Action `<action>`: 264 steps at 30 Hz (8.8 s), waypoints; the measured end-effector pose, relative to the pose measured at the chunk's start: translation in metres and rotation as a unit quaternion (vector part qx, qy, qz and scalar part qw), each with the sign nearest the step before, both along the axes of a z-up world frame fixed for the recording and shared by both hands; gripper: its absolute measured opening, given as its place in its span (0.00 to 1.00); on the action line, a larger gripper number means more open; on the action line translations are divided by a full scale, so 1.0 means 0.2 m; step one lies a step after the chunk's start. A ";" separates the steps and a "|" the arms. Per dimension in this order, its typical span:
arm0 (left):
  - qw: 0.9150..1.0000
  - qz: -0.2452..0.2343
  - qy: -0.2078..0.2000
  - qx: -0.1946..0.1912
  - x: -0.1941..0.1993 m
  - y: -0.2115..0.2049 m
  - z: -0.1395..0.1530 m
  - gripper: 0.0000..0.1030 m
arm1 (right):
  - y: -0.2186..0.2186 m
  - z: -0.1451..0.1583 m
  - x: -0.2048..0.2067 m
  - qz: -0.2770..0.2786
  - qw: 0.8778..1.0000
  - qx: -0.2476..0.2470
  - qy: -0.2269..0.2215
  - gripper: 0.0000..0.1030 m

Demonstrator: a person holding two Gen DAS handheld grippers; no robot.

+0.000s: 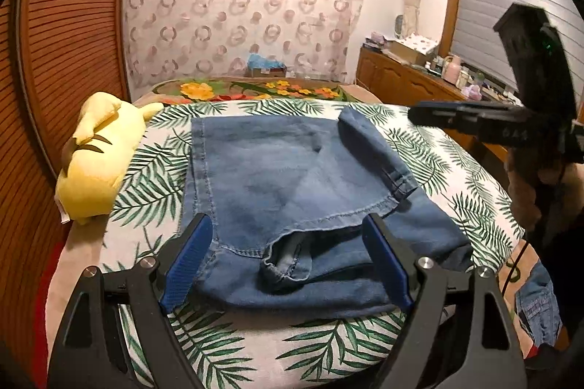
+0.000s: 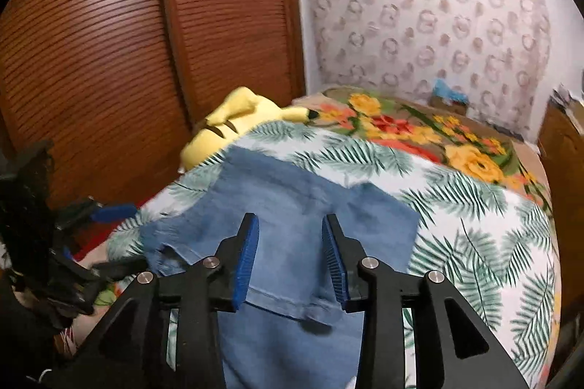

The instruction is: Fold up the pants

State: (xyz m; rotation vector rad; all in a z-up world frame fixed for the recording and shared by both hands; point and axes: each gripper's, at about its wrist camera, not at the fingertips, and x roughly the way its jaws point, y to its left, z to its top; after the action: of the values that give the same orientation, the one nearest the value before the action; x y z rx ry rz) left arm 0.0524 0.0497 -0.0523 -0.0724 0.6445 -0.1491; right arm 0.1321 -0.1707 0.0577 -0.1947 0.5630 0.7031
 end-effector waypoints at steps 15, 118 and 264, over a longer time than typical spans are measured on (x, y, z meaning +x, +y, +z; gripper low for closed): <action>0.998 -0.024 0.053 0.013 0.11 -0.03 -0.18 0.40 | 0.05 -0.14 0.07 -0.012 0.997 -0.012 0.071 0.40; 1.000 0.016 0.006 0.015 -0.03 -0.03 -0.03 0.84 | -0.28 -0.11 -0.29 -0.072 0.996 0.017 0.056 0.35; 0.993 0.078 0.066 -0.061 -0.06 0.31 -0.26 0.60 | 0.80 -0.40 0.98 0.058 0.983 0.028 0.171 0.54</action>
State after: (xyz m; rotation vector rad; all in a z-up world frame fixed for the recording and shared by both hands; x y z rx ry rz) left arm 0.0413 0.1118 -0.1040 -0.2514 0.7594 -0.0333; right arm 0.3290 -0.0103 -0.0222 -0.0534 0.8638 0.8729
